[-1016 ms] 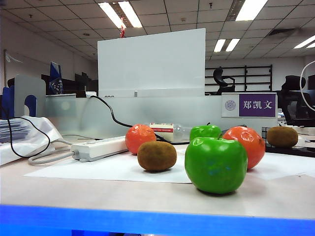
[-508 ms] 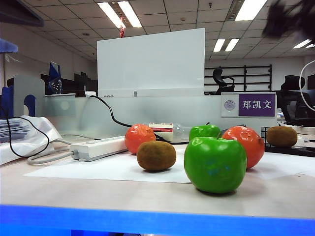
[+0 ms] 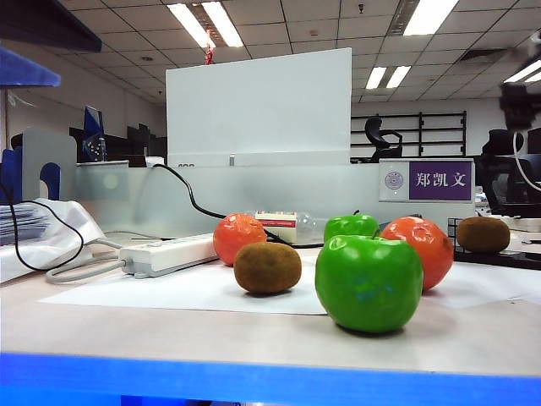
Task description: Put the same fruits together.
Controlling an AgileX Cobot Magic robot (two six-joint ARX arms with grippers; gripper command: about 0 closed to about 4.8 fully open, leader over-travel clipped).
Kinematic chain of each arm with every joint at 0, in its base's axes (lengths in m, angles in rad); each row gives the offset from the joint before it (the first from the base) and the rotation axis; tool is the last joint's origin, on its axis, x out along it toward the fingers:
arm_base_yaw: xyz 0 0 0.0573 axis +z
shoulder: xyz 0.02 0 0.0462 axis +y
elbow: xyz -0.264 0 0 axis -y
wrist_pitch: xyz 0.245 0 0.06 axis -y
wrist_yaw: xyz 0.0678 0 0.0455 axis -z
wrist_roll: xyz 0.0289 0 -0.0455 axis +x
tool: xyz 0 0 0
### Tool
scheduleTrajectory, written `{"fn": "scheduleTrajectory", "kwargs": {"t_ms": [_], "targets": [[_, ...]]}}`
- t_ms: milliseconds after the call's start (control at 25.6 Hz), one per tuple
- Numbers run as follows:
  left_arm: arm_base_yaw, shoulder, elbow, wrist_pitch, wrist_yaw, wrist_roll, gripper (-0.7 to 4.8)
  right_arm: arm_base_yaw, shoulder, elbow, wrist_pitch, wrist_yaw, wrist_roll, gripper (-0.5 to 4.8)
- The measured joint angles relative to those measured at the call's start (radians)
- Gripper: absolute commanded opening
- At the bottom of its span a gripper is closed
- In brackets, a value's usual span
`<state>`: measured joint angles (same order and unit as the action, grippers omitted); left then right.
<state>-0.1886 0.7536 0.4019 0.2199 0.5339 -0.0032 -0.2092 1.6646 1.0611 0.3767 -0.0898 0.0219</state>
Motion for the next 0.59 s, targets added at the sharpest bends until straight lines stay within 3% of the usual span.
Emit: {"fn": "scheduleTrajectory", "kwargs": {"t_ms": [117,274,586], "targets": [[0.0,0.001,0.0,-0.003,0.0,0.007,4.76,-0.028,0.063,-0.001,-0.074,-0.126,0.021,4.79],[0.0,0.001,0.0,0.003,0.0,0.011,4.77,0.035,0.121,0.0,-0.116,-0.217,0.001,4.79],[0.0,0.002,0.0,0.008,-0.001,0.011,4.76,0.079,0.218,0.001,-0.106,-0.224,-0.019,4.79]]}}
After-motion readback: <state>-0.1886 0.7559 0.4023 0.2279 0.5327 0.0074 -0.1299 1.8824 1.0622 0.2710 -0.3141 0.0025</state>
